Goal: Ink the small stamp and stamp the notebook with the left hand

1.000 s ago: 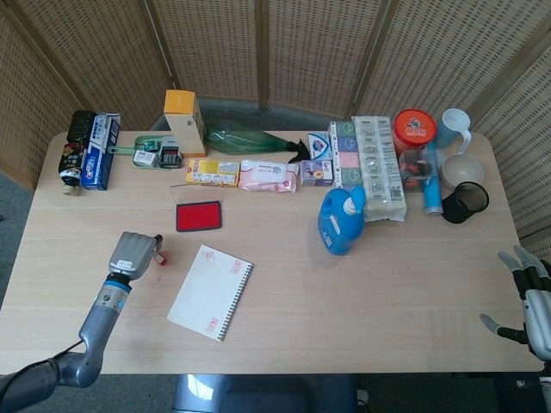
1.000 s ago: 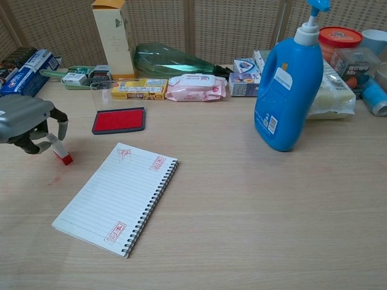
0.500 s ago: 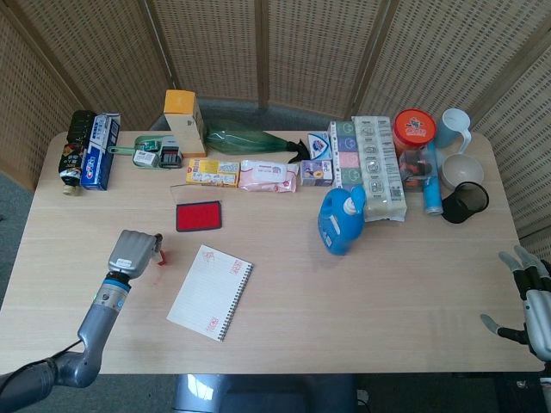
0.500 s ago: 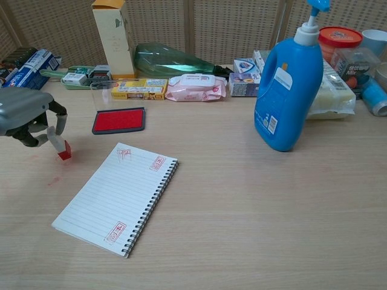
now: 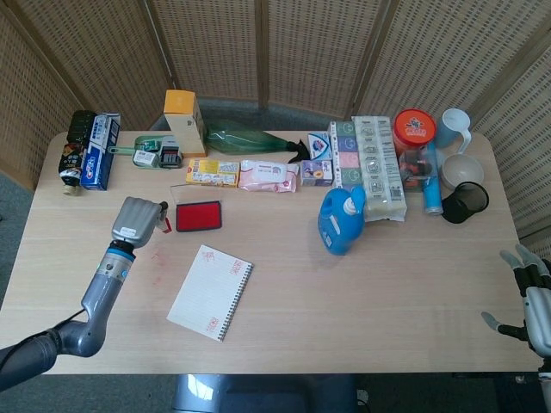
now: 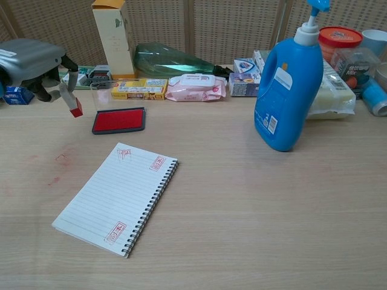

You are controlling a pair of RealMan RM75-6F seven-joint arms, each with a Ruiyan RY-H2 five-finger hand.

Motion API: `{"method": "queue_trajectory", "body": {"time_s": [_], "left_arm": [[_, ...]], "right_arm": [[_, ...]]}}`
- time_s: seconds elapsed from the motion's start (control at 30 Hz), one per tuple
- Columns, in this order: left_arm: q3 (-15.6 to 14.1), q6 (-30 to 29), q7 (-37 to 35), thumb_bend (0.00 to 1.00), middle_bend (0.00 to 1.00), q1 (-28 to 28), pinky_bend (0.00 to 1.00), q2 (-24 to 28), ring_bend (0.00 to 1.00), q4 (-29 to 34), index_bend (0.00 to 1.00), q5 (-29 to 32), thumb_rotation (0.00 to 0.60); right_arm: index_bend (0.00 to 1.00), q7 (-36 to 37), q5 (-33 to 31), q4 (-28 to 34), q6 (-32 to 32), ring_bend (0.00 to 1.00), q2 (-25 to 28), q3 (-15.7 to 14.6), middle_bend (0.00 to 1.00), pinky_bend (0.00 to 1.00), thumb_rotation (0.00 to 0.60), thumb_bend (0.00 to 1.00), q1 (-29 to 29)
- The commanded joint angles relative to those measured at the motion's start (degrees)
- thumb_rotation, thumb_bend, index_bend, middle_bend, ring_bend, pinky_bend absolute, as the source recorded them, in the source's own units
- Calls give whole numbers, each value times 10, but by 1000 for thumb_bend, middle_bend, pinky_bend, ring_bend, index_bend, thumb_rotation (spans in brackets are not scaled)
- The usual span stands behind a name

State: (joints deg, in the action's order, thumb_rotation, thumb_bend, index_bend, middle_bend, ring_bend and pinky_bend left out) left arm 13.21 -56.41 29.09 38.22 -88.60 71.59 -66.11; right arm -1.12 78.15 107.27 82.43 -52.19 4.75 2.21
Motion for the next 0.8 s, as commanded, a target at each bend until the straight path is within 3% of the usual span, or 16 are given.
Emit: {"method": "queue_trajectory", "body": {"time_s": [0.03,0.4,0.8], "left_arm": [[10,22,7,405,1000,21,1000,-12,1000,-24,589,14,600],[8,99,-9,405,1000,85,1000,-110,1000,-190,589,46,600],[-1,111,-51,407,1000,103,1000,-147,1000,-251,589,27,600]], "right_arm": [[116,-5,-10,-3,-7,0,-3,3,28,0,600,69,4],[117,-31,-70,-22,-37,0,-19,19,29,0,600,68,22],[117,-36,-82,-24,-39,0,-22,23,29,0,600,69,25]]}}
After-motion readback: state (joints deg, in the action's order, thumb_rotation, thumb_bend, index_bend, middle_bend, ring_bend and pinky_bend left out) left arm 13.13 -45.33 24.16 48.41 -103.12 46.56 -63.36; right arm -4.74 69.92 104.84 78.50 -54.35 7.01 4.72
